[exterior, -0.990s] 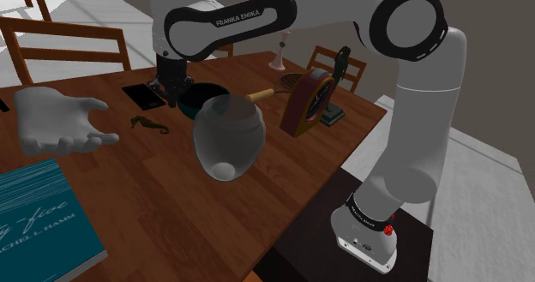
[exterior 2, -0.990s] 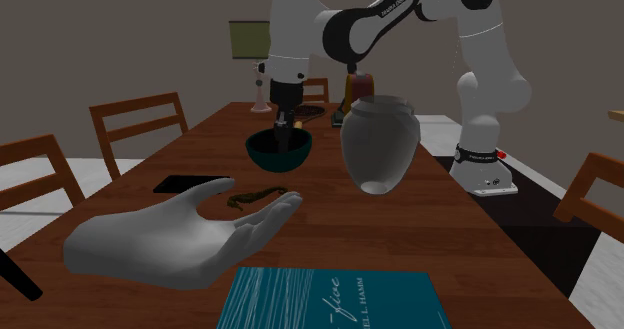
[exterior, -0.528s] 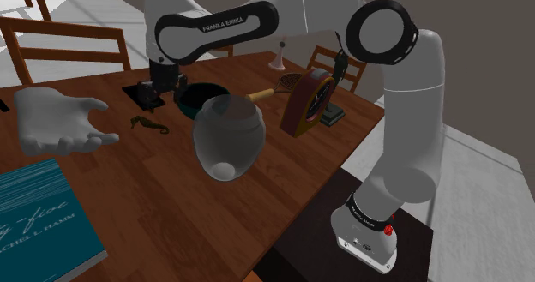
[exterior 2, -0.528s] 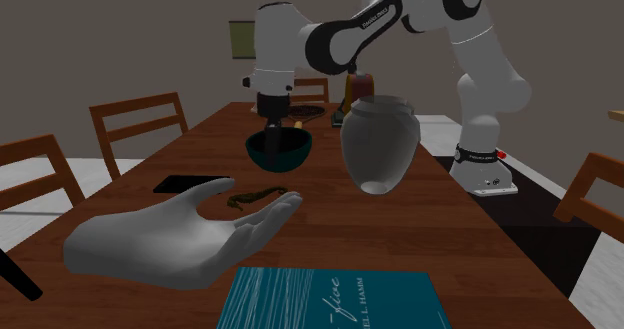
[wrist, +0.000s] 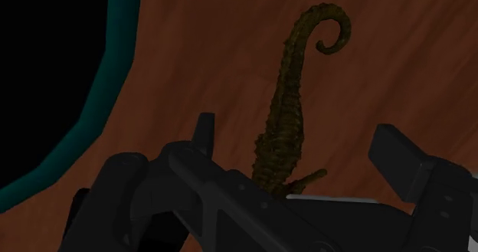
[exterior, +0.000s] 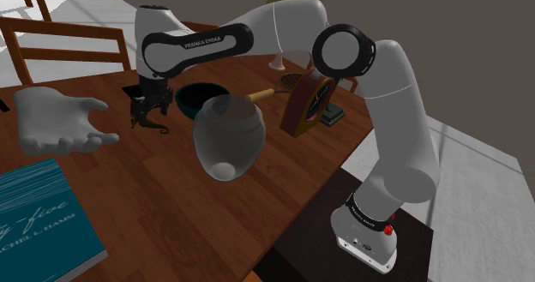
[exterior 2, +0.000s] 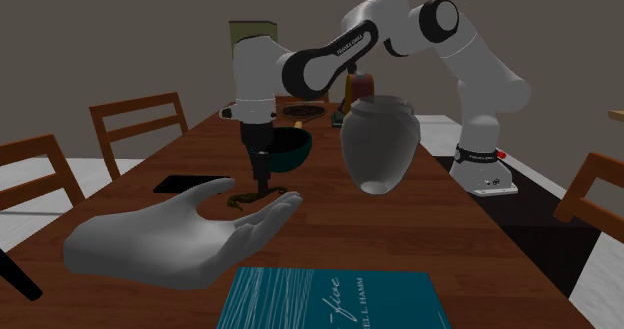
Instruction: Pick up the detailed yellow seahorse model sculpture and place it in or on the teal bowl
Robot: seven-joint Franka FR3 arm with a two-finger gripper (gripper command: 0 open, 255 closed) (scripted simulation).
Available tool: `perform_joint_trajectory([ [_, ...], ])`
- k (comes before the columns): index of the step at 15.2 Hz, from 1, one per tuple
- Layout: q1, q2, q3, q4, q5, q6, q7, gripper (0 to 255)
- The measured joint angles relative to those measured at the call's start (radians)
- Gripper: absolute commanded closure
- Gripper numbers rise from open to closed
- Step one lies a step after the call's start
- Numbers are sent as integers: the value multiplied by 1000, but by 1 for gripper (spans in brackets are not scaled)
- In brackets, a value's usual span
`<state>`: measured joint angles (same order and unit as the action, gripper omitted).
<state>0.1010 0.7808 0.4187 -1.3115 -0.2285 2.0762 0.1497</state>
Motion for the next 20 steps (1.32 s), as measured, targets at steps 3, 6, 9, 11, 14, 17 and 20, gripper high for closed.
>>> perform_joint_trajectory([
  [3,4,23,-5,-4,-7,26,-1,0],
  [6,7,32,-7,-6,-9,37,2,0],
  [9,8,34,-7,-6,-10,39,2,0],
  [11,8,34,-7,-6,-10,39,2,255],
  [14,4,31,-9,-3,-11,40,1,255],
  [17,5,32,-9,0,-11,37,1,255],
  [20,6,30,-8,-3,-11,38,2,255],
])
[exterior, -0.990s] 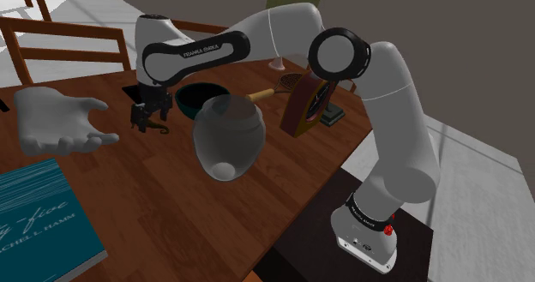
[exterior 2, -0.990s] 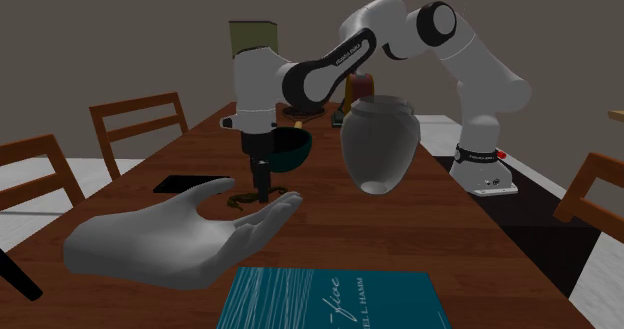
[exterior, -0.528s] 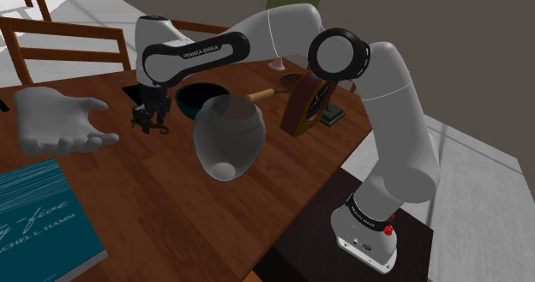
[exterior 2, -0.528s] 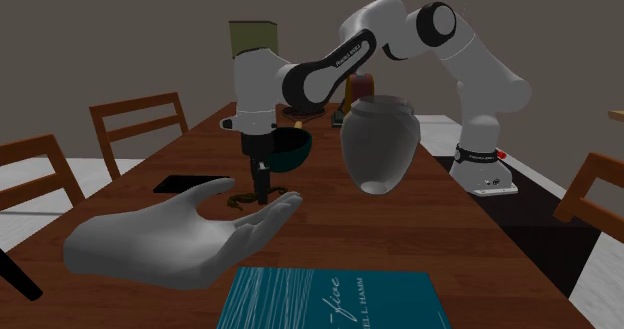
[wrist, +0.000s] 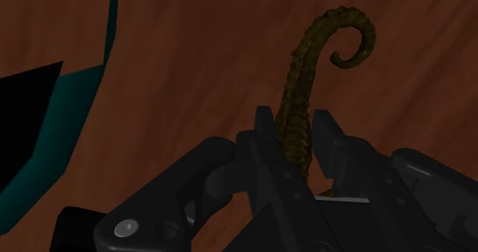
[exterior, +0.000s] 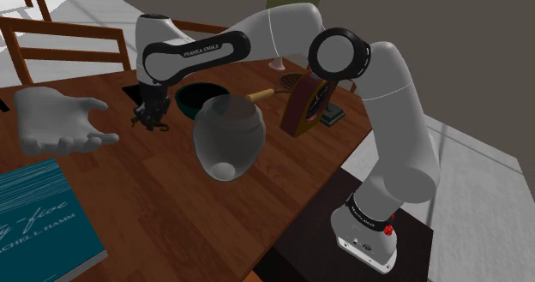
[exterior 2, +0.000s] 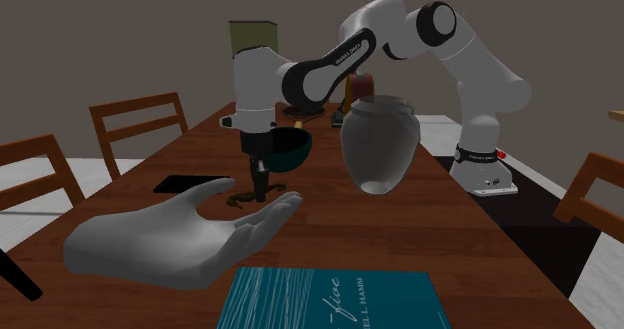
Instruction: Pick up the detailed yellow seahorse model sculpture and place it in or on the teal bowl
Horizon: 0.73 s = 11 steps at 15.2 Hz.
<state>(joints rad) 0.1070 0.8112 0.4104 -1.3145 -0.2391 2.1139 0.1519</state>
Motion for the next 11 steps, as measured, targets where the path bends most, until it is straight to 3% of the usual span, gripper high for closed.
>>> perform_joint_trajectory([
  [11,-1,-46,15,40,17,-88,-5,255],
])
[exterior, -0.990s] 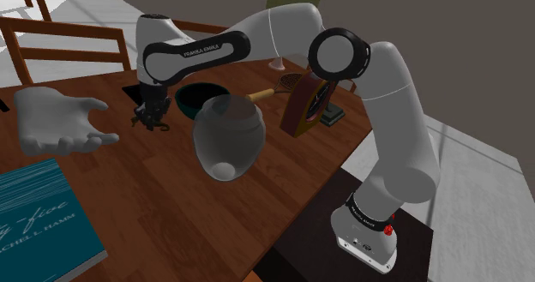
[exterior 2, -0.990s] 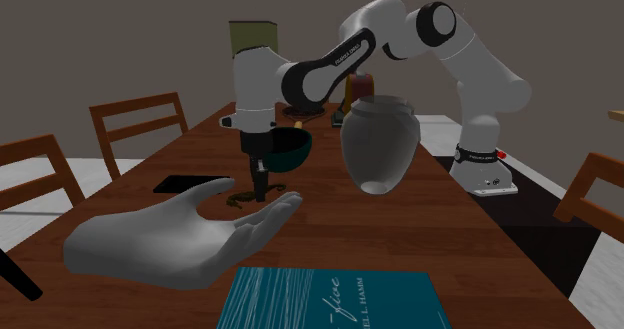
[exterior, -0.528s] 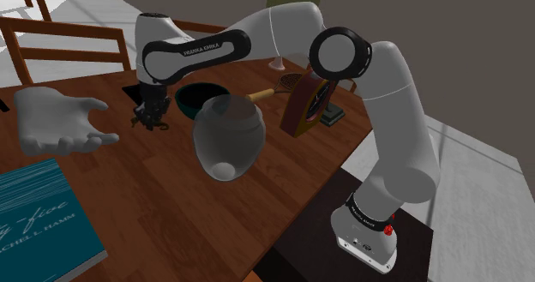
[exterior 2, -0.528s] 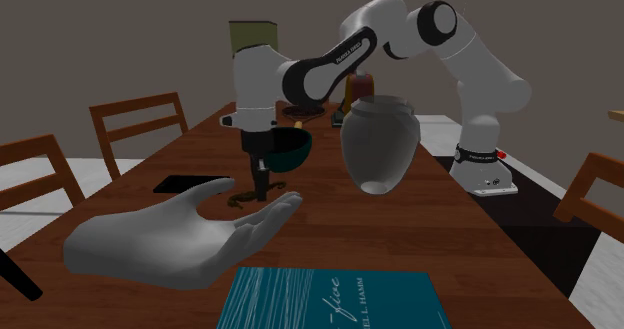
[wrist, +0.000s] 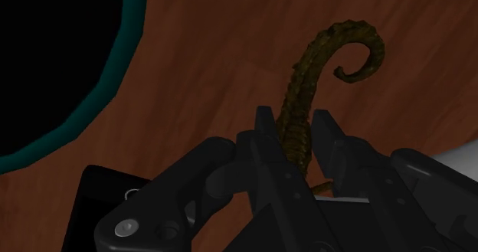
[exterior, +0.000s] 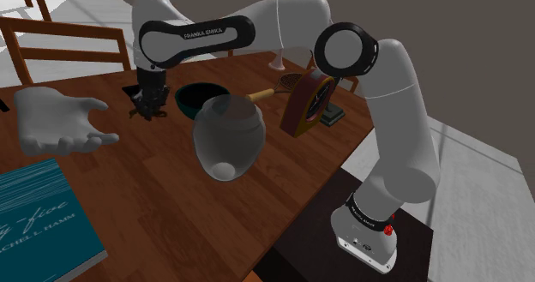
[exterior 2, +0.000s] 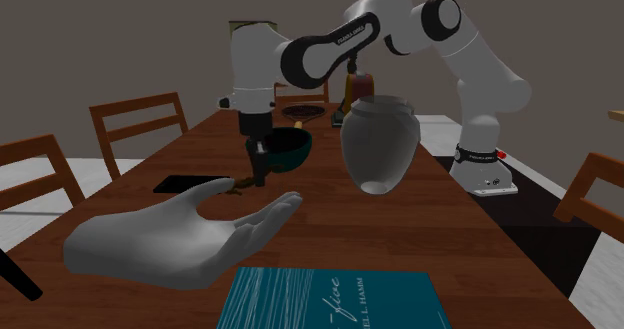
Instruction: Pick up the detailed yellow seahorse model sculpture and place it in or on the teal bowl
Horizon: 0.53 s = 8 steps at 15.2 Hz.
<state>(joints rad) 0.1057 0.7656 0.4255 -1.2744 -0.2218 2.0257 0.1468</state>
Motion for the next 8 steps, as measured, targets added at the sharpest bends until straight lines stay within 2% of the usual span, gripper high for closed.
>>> perform_joint_trajectory([
  [8,0,-37,10,47,13,-81,-4,255],
])
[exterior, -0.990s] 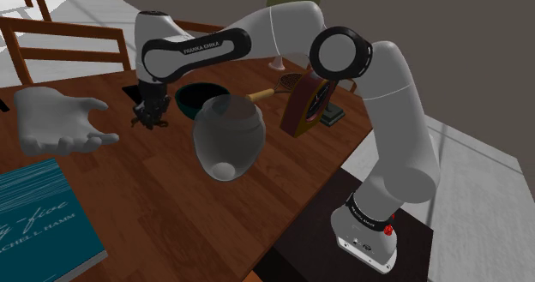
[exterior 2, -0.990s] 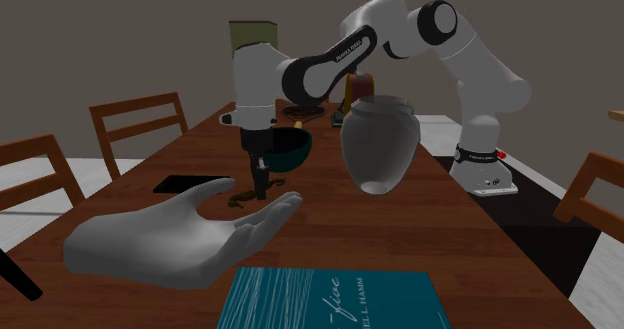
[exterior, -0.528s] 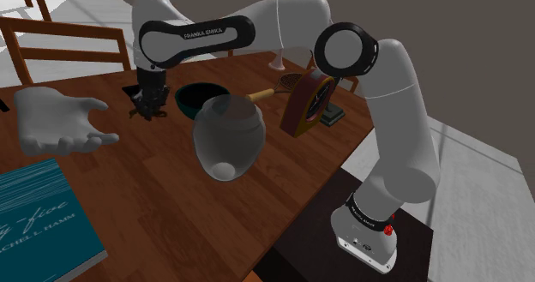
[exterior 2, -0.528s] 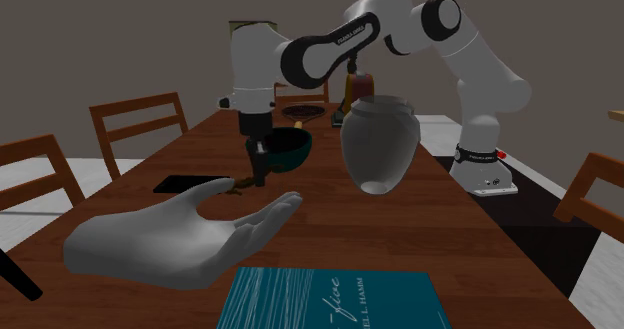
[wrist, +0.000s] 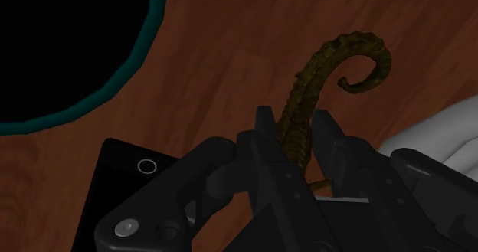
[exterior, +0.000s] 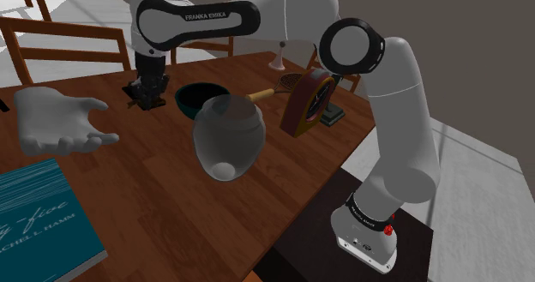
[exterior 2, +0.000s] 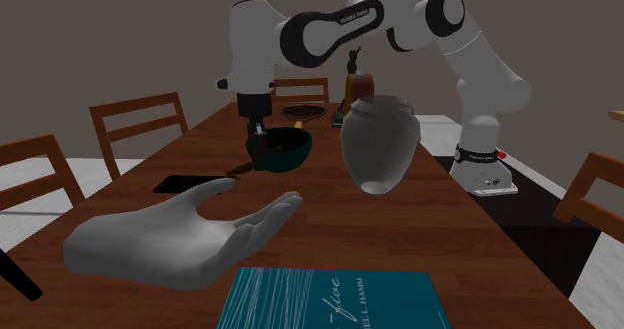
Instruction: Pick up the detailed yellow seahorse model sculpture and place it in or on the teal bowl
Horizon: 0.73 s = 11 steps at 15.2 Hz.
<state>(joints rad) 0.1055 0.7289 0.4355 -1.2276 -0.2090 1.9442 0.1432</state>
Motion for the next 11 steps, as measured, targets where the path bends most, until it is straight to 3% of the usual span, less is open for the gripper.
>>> perform_joint_trajectory([
  [11,15,-18,7,118,9,-131,-3,255],
])
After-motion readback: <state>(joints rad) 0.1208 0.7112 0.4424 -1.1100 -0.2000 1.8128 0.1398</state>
